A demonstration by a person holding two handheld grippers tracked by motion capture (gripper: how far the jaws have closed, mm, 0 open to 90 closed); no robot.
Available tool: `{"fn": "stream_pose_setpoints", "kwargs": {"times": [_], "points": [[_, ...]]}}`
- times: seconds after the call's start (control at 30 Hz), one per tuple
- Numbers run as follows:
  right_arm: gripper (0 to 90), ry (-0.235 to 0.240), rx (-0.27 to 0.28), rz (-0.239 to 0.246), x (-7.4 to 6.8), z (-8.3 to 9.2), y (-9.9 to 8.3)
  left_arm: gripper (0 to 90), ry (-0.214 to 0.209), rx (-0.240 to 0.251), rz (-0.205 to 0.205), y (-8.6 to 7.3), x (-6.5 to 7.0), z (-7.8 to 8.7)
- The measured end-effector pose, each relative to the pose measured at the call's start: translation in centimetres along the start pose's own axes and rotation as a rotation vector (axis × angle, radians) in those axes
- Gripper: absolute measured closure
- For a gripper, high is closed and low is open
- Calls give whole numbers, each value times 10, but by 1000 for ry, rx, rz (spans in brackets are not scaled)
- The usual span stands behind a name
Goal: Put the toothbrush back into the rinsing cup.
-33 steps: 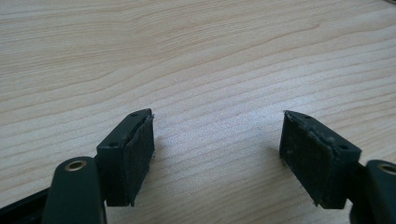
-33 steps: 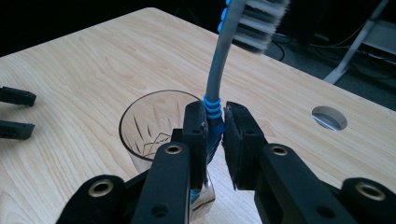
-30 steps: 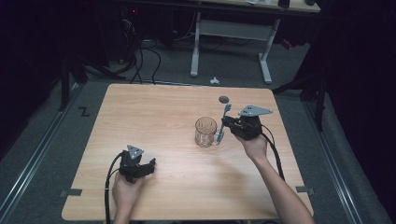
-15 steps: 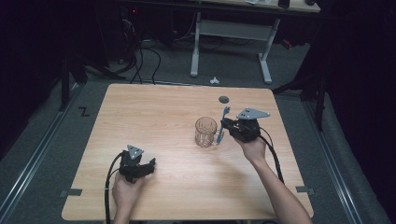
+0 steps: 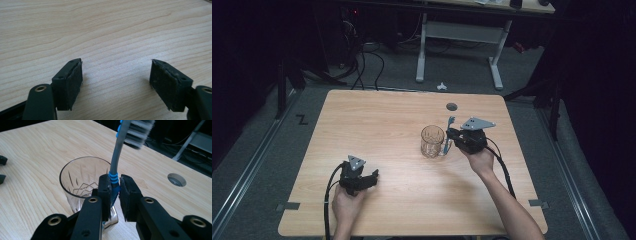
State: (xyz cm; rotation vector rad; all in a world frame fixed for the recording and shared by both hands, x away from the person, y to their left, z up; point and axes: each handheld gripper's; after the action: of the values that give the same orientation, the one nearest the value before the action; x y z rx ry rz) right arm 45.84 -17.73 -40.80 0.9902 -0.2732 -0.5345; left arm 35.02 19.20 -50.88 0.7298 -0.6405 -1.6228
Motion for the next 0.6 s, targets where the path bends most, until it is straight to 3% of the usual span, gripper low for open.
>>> {"fn": "stream_pose_setpoints", "kwargs": {"times": [0.17,0.6], "points": [[794,-3,-21,15,-2,-4,-2,270,0,0,1,0,0,0],[756,6,-41,-11,1,-7,-4,271,0,-1,0,0,0,0]]}}
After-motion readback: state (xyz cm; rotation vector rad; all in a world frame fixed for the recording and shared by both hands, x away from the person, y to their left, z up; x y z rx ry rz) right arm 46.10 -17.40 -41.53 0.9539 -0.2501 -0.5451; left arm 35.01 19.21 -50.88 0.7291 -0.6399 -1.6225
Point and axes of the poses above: each handheld gripper's, and its own axes: z roughly backward along the jaws, y roughly out of its top, x roughly to its right, and after that the axes turned 12 degrees about y, right-handed
